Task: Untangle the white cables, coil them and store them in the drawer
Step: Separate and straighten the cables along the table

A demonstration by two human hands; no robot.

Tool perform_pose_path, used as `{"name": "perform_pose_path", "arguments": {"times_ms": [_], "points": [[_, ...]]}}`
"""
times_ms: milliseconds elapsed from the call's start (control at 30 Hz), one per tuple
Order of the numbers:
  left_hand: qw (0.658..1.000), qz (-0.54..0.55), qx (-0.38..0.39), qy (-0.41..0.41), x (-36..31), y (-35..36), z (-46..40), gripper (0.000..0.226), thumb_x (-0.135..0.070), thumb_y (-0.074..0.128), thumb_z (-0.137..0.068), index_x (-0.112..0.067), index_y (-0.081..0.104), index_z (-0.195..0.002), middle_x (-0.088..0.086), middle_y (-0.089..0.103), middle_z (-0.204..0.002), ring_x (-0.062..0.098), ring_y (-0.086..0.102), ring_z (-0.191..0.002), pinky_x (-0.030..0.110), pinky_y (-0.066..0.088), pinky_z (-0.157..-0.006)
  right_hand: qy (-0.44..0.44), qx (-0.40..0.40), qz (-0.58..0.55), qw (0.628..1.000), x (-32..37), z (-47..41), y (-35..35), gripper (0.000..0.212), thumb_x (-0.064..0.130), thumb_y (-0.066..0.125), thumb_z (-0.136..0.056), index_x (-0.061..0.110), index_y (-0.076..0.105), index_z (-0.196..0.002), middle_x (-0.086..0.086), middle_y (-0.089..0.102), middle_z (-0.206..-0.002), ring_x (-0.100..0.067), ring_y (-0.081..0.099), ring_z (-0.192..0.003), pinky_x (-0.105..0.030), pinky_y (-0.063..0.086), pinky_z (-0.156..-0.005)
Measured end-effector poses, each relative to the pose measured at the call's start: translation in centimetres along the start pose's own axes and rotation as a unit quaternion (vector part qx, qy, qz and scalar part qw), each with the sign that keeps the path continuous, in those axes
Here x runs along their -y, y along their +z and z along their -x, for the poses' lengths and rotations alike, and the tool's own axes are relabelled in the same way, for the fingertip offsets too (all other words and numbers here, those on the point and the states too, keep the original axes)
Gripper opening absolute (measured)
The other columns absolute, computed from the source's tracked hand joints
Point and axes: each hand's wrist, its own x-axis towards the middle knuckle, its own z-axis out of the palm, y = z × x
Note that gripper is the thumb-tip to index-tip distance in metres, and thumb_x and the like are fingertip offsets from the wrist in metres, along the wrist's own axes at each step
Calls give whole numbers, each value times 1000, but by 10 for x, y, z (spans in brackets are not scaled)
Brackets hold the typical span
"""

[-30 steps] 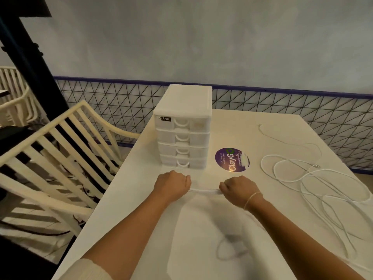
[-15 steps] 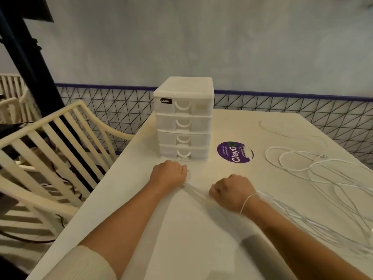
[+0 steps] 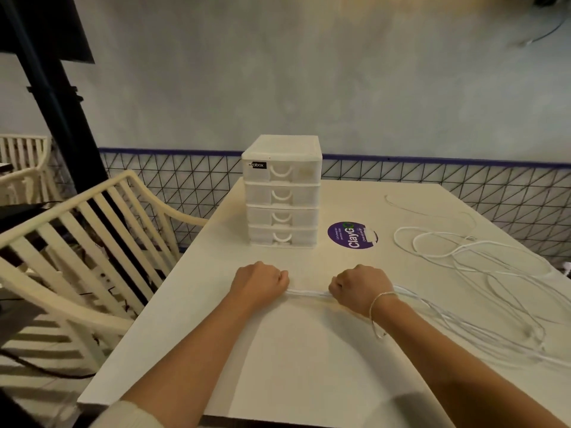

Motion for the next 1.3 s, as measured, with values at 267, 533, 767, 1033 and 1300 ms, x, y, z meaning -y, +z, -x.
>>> {"name": "perform_pose_path", "arguments": {"times_ms": [267,533,767,1033,1300], "points": [[997,-22,-69,-14,1,13,2,35,-29,32,-99,-14,63,-109,3,56,-114,20,50,-108,29,31,-93,-16,-32,31,999,14,9,6,39,24,27,-99,8,62,-94,-14,67,-99,-35,61,-89,-30,37,-67],[947,321,17,18,-63,20,8,34,-25,31,-102,-7,60,-102,13,65,-104,28,58,-97,30,39,-77,-42,-53,115,991,10,9,6,28,15,30,-99,10,57,-104,-10,67,-102,-31,64,-91,-30,37,-63],[981,183,32,60,-61,27,1,38,-32,29,-102,-7,57,-103,15,64,-104,33,55,-100,37,38,-80,72,-39,36,996,-33,19,-2,43,34,25,-99,15,64,-101,-10,66,-107,-30,59,-100,-31,44,-77],[992,86,-17,90,-68,34,0,42,-30,22,-104,-5,55,-109,14,65,-107,32,58,-100,33,37,-84,120,-17,112,986,-122,43,-15,37,41,32,-94,23,60,-79,-5,67,-98,-24,60,-95,-27,35,-65],[991,88,-60,78,-63,34,2,42,-29,22,-104,-3,55,-105,16,66,-101,33,58,-94,34,36,-80,141,-38,127,981,-126,43,13,29,45,24,-99,27,45,-91,3,65,-110,-18,56,-106,-34,31,-88]]}}
